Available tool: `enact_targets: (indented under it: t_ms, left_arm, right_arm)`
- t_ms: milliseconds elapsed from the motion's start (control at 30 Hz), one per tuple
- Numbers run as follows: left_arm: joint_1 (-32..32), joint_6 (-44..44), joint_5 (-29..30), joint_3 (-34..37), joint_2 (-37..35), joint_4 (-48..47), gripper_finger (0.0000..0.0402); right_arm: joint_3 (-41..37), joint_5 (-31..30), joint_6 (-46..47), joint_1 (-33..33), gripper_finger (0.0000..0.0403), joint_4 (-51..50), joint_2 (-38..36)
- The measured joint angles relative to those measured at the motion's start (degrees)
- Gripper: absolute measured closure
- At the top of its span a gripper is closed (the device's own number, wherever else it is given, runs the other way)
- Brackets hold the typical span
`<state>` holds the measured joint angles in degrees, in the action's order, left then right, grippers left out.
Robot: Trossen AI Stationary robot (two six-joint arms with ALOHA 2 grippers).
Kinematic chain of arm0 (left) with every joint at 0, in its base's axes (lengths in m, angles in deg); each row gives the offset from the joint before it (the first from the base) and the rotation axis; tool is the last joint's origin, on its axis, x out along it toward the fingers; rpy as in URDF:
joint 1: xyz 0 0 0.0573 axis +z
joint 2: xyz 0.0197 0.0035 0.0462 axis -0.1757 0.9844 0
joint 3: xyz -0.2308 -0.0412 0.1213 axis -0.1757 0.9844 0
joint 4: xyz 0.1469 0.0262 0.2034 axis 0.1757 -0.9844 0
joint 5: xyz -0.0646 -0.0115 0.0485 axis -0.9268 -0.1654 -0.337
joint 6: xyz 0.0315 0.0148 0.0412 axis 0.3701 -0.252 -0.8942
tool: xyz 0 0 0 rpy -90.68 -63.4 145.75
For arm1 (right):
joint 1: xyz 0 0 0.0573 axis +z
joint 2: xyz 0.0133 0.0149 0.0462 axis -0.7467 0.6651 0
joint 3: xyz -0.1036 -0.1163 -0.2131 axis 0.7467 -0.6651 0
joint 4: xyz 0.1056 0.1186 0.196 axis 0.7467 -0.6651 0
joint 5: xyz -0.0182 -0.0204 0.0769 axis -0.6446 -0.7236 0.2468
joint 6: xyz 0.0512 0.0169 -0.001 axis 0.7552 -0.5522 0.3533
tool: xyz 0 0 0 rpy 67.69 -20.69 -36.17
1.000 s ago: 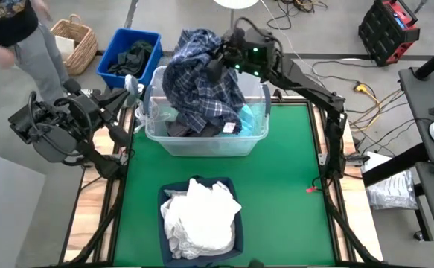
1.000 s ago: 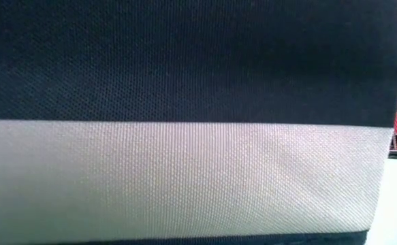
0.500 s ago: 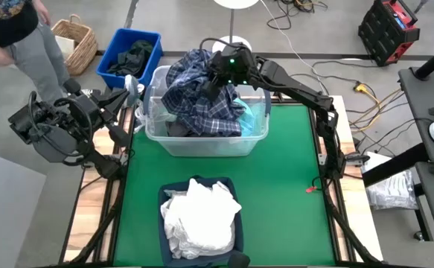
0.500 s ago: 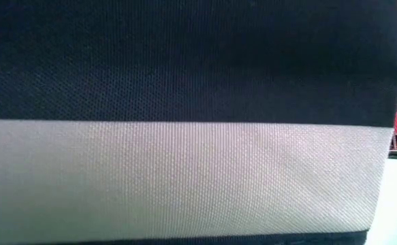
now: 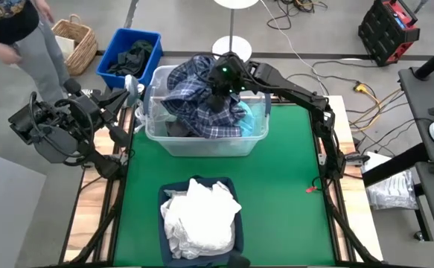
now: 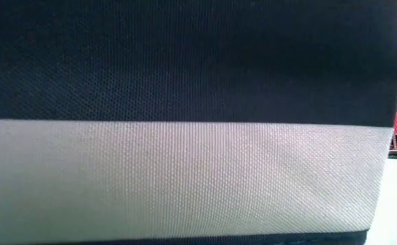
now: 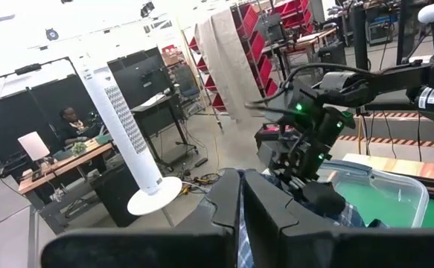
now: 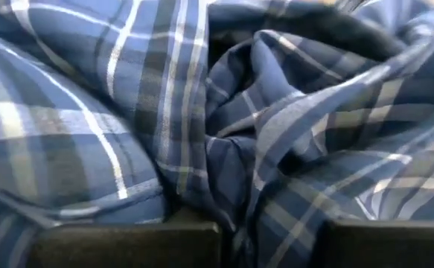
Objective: Sort clothes
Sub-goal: Put the blue checkered polo shirts into the transparent laundry bin
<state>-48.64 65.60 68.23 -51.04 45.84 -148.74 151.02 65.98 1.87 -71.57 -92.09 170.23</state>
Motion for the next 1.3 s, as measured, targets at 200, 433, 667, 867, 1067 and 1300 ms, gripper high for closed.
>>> enact_targets:
  t_ms: [200, 433, 667, 867, 1067, 1300]
  left_arm:
    - [0.0, 0.3, 0.0, 0.0, 0.0, -0.6, 0.0402]
    - [0.0, 3.4, 0.0, 0.0, 0.0, -3.1, 0.0402]
    - [0.0, 4.5, 0.0, 0.0, 0.0, -3.8, 0.0402]
    - [0.0, 4.5, -0.7, 0.0, 0.0, -4.1, 0.0402]
    - [0.0, 4.5, -1.6, 0.0, 0.0, -4.3, 0.0402]
    - [0.0, 4.8, -2.0, 0.0, 0.0, -4.5, 0.0402]
  right_arm:
    - [0.0, 1.6, -0.4, 0.0, 0.0390, -7.3, 0.3]
    - [-2.4, 1.6, -1.9, 0.0, 0.0390, -12.3, 0.3]
    - [-7.1, 1.6, -2.6, 0.0, 0.0390, -16.2, 0.3]
    - [-10.5, 1.2, -3.0, 0.0, 0.0390, -16.4, 0.3]
    - [-14.2, 1.1, -3.0, -0.2, 0.0390, -15.5, 0.3]
    - [-18.1, 1.1, -3.0, -0.8, 0.0390, -15.4, 0.2]
